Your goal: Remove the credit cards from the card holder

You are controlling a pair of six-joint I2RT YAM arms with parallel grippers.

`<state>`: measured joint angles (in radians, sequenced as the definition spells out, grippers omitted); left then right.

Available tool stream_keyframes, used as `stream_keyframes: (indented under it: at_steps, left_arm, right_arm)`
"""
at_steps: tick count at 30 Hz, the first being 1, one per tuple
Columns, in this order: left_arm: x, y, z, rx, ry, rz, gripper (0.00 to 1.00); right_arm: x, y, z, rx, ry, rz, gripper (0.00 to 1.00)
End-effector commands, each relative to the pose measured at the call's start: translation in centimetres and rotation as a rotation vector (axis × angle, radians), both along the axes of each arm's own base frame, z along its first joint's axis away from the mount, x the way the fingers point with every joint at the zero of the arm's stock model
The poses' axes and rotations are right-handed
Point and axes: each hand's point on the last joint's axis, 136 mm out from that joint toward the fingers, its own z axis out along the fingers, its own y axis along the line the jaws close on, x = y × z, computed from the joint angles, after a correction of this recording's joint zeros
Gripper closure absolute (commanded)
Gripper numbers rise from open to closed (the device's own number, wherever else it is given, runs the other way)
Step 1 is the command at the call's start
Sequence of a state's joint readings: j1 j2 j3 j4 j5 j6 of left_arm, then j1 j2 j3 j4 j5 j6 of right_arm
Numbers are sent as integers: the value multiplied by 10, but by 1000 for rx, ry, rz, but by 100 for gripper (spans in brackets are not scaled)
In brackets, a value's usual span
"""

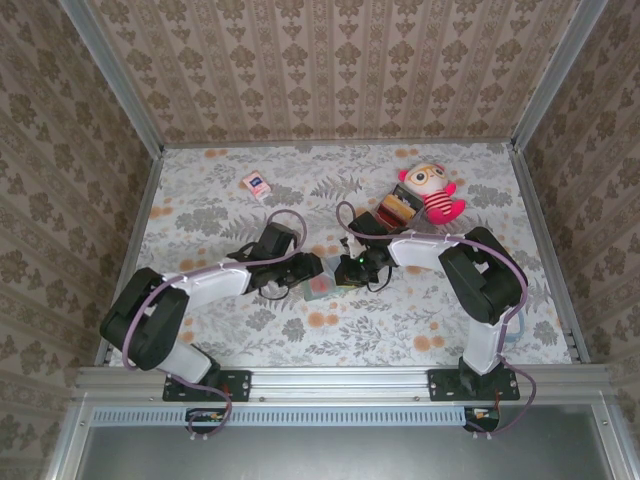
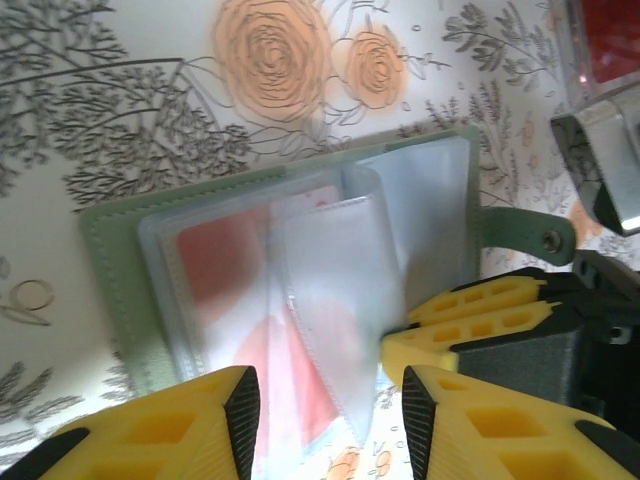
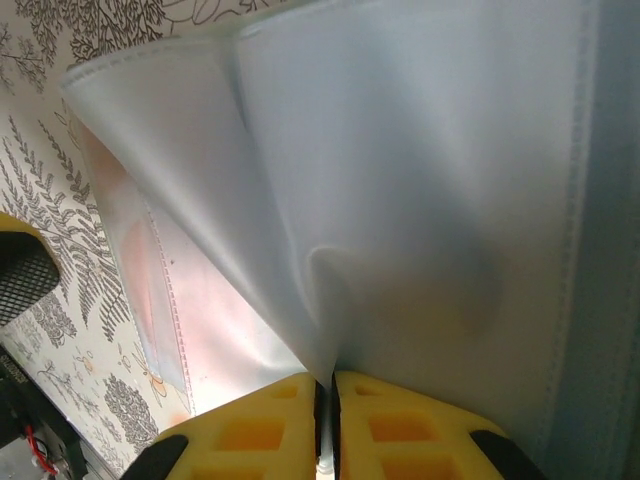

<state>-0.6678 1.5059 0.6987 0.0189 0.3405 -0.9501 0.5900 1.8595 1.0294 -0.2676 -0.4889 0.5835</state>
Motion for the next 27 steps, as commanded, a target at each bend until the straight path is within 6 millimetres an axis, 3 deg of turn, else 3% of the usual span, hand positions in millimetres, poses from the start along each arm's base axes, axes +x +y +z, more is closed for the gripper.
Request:
stream_keyframes:
  at_steps: [1,22,27]
  left_arm:
    - [-3,-12,-6,-58,41,-9,53]
    - [2,-4,-32,-9,113,57,47]
    - [2,-3,-31,-11,107,49,49]
  right_arm:
    - [-2,-7,-10,-24,16,-29,87]
    - [0,2,5,116,14,-33,77]
    - [1,-1,5,113,4,-38,79]
